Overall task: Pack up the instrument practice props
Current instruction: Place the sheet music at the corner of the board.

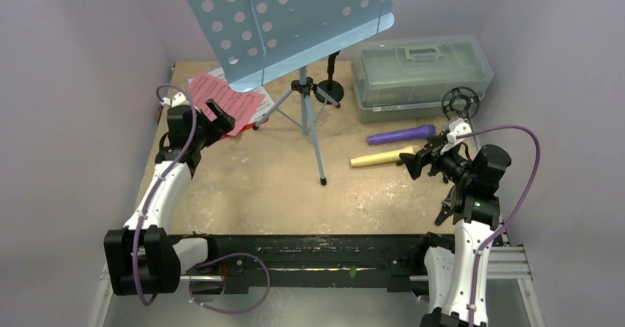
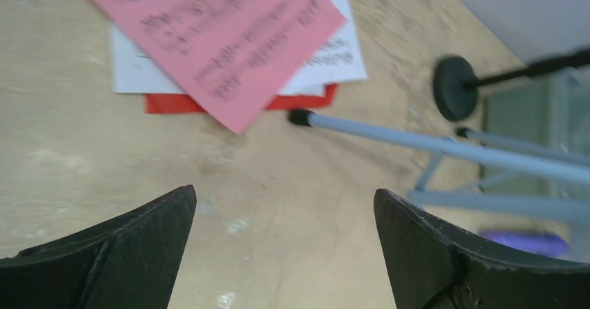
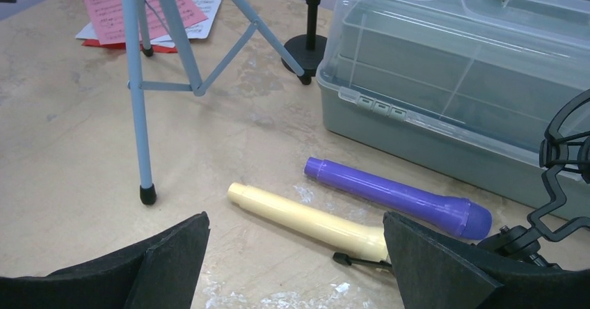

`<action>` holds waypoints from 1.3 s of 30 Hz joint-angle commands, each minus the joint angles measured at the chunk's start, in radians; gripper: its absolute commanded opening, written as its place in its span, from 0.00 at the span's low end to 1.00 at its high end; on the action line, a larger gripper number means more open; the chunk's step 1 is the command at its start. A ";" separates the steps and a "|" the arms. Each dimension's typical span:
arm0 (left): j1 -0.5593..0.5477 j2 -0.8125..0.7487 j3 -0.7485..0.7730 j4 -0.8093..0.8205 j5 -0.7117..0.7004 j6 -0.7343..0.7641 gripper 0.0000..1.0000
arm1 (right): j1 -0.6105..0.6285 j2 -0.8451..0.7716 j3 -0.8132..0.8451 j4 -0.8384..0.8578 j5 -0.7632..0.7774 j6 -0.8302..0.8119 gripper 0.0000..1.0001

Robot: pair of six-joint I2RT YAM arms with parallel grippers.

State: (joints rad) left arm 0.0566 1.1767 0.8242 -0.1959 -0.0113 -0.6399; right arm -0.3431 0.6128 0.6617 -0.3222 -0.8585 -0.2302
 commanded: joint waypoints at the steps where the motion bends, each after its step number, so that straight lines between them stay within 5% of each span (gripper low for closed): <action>1: -0.001 -0.068 -0.111 0.279 0.455 0.050 1.00 | -0.004 -0.009 -0.005 0.023 -0.007 -0.019 0.99; 8: -0.116 -0.118 -0.234 0.450 0.570 -0.050 0.99 | -0.004 -0.012 -0.007 0.022 -0.002 -0.021 0.99; 19: -0.484 -0.048 -0.334 0.760 0.373 -0.135 0.95 | -0.004 0.000 -0.007 0.017 -0.006 -0.029 0.99; 28: -0.579 -0.037 -0.389 0.850 0.259 -0.154 0.95 | 0.003 0.189 0.025 0.059 -0.309 0.005 0.98; 34: -0.583 -0.074 -0.418 0.845 0.213 -0.147 0.95 | 0.283 0.433 0.181 0.064 -0.243 0.068 0.94; 39: -0.584 -0.090 -0.434 0.832 0.213 -0.136 0.95 | 0.395 0.586 0.277 0.323 -0.245 0.332 0.94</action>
State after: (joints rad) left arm -0.5198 1.1179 0.4095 0.5877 0.2249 -0.7841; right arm 0.0067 1.1301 0.8398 -0.2386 -1.0935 -0.1135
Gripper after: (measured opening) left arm 0.956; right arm 0.943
